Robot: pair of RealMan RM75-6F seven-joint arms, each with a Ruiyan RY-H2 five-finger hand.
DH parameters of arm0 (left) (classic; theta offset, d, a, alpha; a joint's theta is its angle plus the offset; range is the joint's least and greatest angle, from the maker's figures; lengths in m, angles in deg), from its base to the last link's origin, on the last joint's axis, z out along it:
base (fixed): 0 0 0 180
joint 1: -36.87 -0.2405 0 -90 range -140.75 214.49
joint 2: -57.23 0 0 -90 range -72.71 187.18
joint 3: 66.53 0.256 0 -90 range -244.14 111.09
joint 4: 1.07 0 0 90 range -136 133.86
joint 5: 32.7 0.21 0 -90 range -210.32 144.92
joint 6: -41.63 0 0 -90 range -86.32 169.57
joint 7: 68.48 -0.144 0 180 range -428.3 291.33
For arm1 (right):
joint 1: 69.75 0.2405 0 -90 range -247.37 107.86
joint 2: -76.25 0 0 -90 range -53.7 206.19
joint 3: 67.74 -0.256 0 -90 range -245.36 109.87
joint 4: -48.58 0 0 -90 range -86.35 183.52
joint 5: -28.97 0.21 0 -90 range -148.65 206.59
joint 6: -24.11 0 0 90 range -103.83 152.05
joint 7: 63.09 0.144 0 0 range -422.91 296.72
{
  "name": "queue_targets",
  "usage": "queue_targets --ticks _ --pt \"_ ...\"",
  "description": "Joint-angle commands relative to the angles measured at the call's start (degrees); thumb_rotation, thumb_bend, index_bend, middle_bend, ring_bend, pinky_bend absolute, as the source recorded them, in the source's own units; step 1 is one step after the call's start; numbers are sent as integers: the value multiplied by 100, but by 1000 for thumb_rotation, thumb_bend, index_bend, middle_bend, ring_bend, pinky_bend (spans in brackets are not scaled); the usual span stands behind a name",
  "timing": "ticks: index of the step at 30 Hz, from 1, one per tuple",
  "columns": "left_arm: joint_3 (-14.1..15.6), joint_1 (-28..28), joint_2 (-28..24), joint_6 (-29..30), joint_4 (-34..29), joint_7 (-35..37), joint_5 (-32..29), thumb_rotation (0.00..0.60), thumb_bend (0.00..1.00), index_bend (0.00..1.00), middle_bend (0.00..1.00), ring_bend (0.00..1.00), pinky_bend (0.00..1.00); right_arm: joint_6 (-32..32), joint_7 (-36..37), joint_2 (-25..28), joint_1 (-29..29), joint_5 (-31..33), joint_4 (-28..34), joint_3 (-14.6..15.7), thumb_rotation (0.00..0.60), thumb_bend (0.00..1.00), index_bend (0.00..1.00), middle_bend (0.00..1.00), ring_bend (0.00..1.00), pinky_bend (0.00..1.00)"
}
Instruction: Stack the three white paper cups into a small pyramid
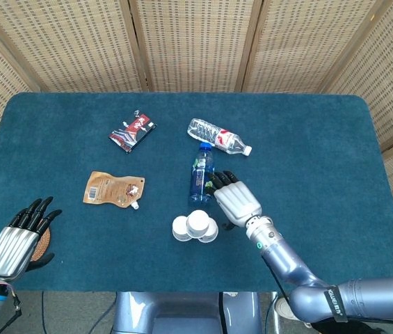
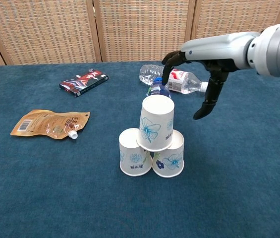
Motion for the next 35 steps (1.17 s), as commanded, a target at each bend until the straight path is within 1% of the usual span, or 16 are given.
queue_targets --ticks 1,2,4,7,11,16,20,23,27,30,35 --pt "-6 -6 -9 14 -10 3 -1 600 188 154 0 0 156 124 100 231 -183 -66 81 92 600 152 263 0 0 53" --pt "-11 -10 -12 27 -14 4 0 600 187 152 0 0 156 164 154 295 -245 -77 86 109 600 152 257 0 0 53" --pt "-40 -42 -18 110 -30 0 -14 600 188 147 0 0 156 408 463 612 -613 -189 67 232 600 152 229 0 0 53" --pt "-64 -63 -3 152 -22 -22 -41 600 187 143 0 0 156 593 867 784 -1046 -756 -51 428 600 152 160 0 0 52" --pt "-110 -64 43 138 24 -17 -156 600 187 132 0 0 156 960 1299 757 -1600 -1414 -355 691 600 153 83 0 0 49" --pt "-181 -62 128 114 100 -70 -342 600 186 88 0 0 154 1534 1692 535 -2280 -2123 -955 967 600 152 8 0 0 48" --pt "-219 -70 180 115 125 -131 -448 600 184 51 0 0 116 1978 2132 390 -2759 -2568 -1325 1042 600 152 0 0 0 48" --pt "-230 -83 200 143 133 -144 -469 600 183 43 0 0 114 2269 2386 317 -3059 -2835 -1531 1079 600 153 0 0 0 48" --pt "-239 -118 234 214 171 -103 -474 600 181 43 0 0 114 2677 2544 245 -3475 -3194 -1721 1149 600 152 0 0 0 48" --pt "-222 -151 252 241 210 -75 -489 600 179 43 0 0 114 2878 2656 204 -3721 -3418 -1807 1193 600 152 0 0 0 48" --pt "-232 -164 253 224 230 -37 -569 600 178 43 0 0 114 3055 2890 163 -4006 -3601 -1921 1218 600 153 0 0 0 48"
